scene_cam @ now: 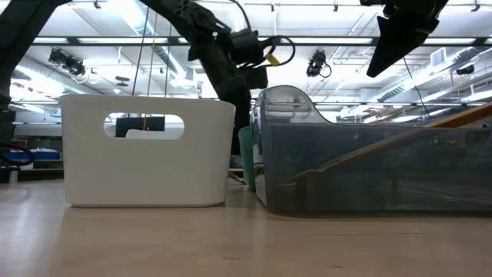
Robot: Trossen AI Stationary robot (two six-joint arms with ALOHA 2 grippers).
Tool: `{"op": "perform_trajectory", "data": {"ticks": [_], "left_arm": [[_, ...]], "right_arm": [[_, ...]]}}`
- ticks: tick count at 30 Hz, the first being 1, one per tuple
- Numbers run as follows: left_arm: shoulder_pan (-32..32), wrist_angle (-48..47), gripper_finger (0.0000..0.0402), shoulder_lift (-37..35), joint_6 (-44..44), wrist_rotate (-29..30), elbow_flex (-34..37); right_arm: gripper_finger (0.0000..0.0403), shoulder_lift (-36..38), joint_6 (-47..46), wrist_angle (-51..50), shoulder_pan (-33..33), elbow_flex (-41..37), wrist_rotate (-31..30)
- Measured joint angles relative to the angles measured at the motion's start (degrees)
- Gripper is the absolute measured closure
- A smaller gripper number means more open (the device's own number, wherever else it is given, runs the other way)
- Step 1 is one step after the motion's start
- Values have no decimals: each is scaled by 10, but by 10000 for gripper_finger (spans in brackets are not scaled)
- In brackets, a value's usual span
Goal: Sort silverware by color (type)
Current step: Put the blue fork into the white bin
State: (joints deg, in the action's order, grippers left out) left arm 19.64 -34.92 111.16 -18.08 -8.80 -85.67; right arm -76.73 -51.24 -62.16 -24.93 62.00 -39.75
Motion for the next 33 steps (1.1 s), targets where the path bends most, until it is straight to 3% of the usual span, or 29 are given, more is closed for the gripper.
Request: {"op": "perform_trajectory", "data": {"ticks": [6,11,25,28,33], "left_arm": [[-28,-10,285,-2,-11,5,0],[-44,-8,285,-3,-26,51,0],[-63,25,285,-10,-36,53,1],[-72,57,287,-23,-36,67,35],[-83,135,307,-103,-24,89,134]], "right_arm": [[310,0,-13,9,4,-28,-9],[310,0,-83,15,24,-70,24],[310,4,-236,87,24,-196,109],[310,5,-250,113,14,-214,116],[310,8,-277,135,-3,-236,124]]}}
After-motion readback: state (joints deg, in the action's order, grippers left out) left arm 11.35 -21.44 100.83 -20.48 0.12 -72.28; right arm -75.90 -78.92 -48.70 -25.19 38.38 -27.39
